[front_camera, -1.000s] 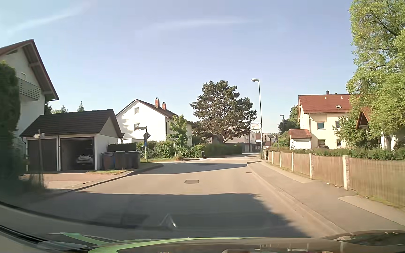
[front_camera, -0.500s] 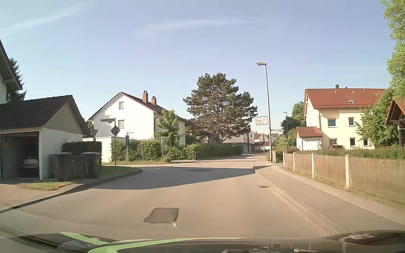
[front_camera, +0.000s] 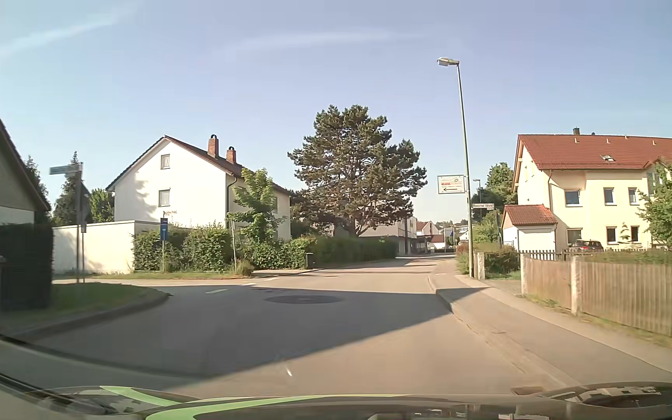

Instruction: Follow the waypoints while adhering to traffic rules and regulations

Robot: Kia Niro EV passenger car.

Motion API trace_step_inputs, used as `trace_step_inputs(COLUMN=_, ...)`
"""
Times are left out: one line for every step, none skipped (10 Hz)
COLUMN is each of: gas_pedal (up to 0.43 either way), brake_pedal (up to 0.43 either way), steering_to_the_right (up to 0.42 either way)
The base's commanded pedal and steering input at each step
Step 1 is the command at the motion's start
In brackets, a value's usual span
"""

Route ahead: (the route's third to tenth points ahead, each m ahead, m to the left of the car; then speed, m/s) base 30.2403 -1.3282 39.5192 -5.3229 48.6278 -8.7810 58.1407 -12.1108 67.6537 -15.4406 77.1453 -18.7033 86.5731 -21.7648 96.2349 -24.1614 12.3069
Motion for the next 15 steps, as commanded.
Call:
trace_step_inputs(gas_pedal=0.110, brake_pedal=0.000, steering_to_the_right=0.023)
trace_step_inputs(gas_pedal=0.110, brake_pedal=0.000, steering_to_the_right=0.028)
trace_step_inputs(gas_pedal=0.110, brake_pedal=0.000, steering_to_the_right=0.031)
trace_step_inputs(gas_pedal=0.110, brake_pedal=0.000, steering_to_the_right=0.034)
trace_step_inputs(gas_pedal=0.110, brake_pedal=0.000, steering_to_the_right=0.035)
trace_step_inputs(gas_pedal=0.110, brake_pedal=0.000, steering_to_the_right=0.035)
trace_step_inputs(gas_pedal=0.110, brake_pedal=0.000, steering_to_the_right=0.035)
trace_step_inputs(gas_pedal=0.110, brake_pedal=0.000, steering_to_the_right=0.035)
trace_step_inputs(gas_pedal=0.110, brake_pedal=0.000, steering_to_the_right=0.035)
trace_step_inputs(gas_pedal=0.110, brake_pedal=0.000, steering_to_the_right=0.037)
trace_step_inputs(gas_pedal=0.110, brake_pedal=0.000, steering_to_the_right=0.040)
trace_step_inputs(gas_pedal=0.110, brake_pedal=0.000, steering_to_the_right=0.041)
trace_step_inputs(gas_pedal=0.110, brake_pedal=0.000, steering_to_the_right=0.041)
trace_step_inputs(gas_pedal=0.118, brake_pedal=0.000, steering_to_the_right=0.041)
trace_step_inputs(gas_pedal=0.118, brake_pedal=0.000, steering_to_the_right=0.040)
